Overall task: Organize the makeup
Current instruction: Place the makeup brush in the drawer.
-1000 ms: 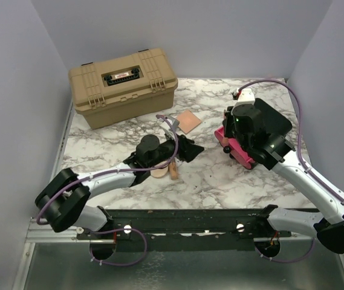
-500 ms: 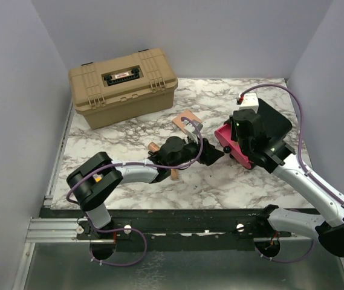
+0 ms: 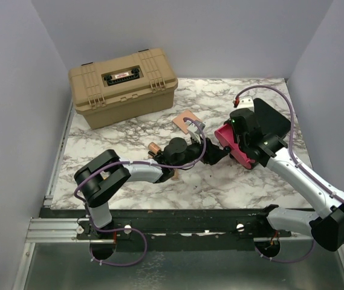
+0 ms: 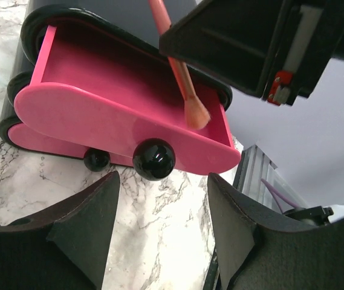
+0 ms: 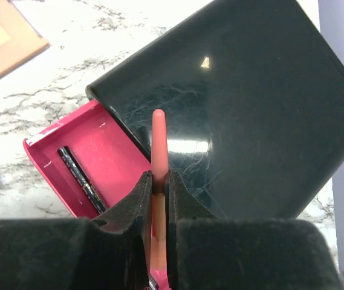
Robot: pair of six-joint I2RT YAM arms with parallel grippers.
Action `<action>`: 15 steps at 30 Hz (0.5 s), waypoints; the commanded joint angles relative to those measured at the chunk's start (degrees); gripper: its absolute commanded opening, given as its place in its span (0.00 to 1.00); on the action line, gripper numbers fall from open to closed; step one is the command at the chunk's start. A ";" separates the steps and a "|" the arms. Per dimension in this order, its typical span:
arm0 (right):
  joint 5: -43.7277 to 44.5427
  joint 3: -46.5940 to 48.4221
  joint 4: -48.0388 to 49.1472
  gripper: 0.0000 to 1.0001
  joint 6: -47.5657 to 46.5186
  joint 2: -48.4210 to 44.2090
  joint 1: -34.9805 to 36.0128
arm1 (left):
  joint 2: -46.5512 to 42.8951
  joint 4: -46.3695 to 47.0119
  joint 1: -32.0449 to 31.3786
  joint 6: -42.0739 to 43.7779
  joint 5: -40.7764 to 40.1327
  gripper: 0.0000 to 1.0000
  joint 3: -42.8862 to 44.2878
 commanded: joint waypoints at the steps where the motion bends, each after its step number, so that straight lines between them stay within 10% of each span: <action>1: -1.41 -0.78 -0.86 0.05 -2.05 0.33 -0.24 | 1.33 2.37 -0.54 -0.46 -1.46 0.61 1.60; 15: -5.98 -0.57 -4.01 0.06 -3.05 1.03 -0.32 | -1.21 4.04 -1.18 1.12 -4.45 0.59 -0.34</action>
